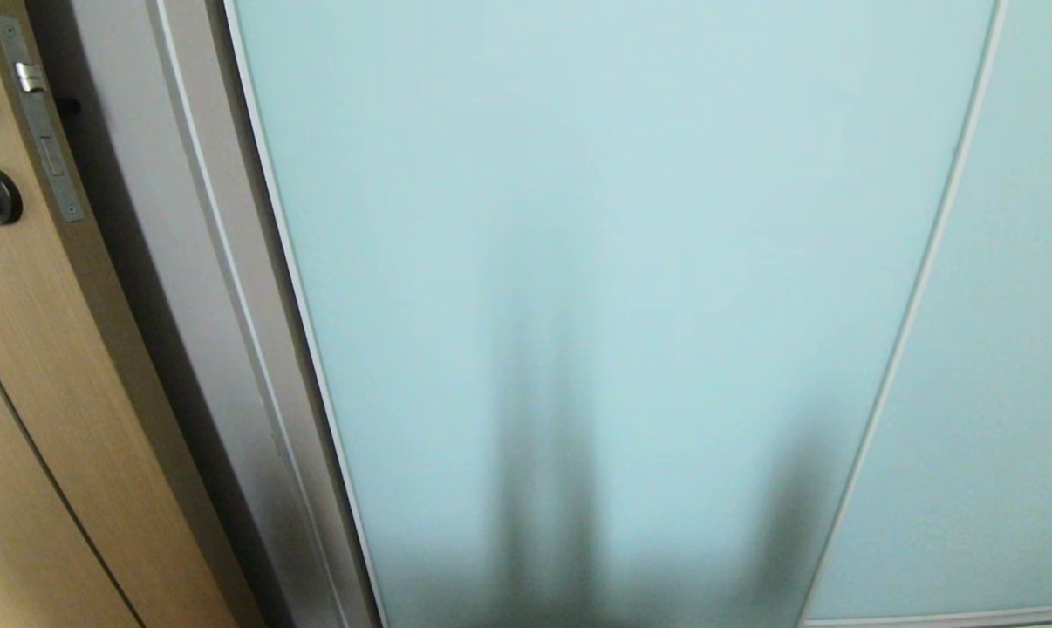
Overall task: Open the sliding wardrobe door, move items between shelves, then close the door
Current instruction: Open the door
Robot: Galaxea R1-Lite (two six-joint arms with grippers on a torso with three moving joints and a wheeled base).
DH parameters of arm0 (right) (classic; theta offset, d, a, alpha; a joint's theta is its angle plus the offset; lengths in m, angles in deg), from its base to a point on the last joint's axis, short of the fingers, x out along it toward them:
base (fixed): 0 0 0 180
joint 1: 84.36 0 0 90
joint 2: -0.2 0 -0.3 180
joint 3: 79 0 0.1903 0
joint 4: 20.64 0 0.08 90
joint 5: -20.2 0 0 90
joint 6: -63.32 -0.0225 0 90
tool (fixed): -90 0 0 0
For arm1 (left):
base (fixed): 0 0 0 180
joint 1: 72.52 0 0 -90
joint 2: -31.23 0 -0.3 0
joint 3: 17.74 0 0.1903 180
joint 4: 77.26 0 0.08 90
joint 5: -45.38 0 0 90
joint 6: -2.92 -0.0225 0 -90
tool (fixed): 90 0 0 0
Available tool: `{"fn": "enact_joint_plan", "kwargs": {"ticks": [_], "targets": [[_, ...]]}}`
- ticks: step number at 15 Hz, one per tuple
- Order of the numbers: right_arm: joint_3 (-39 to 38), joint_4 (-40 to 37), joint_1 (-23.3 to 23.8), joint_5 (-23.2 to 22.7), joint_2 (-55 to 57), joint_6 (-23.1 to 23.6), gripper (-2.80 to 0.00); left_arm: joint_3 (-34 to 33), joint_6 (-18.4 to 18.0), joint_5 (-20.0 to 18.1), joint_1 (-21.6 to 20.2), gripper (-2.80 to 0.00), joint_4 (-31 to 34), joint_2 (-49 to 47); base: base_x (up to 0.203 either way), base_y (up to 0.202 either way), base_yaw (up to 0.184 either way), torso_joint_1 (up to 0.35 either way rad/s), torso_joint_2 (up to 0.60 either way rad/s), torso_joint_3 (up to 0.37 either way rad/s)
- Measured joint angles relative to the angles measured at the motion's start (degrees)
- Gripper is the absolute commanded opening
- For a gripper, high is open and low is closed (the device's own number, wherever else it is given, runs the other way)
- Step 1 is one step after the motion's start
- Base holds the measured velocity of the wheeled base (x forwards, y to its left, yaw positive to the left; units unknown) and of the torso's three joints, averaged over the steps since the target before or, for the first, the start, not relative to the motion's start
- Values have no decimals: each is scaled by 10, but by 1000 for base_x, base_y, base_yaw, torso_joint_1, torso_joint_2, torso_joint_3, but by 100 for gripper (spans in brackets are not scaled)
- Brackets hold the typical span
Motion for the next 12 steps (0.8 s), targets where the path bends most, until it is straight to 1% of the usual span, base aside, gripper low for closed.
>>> {"fn": "enact_joint_plan", "kwargs": {"ticks": [10, 12], "targets": [[0, 0, 0, 0, 0, 0, -280, 0, -5, -1, 0, -280, 1, 0, 0, 0, 0, 0, 0, 0], [0, 0, 0, 0, 0, 0, -280, 0, 1, 0, 0, -280, 0, 0, 0, 0, 0, 0, 0, 0]]}}
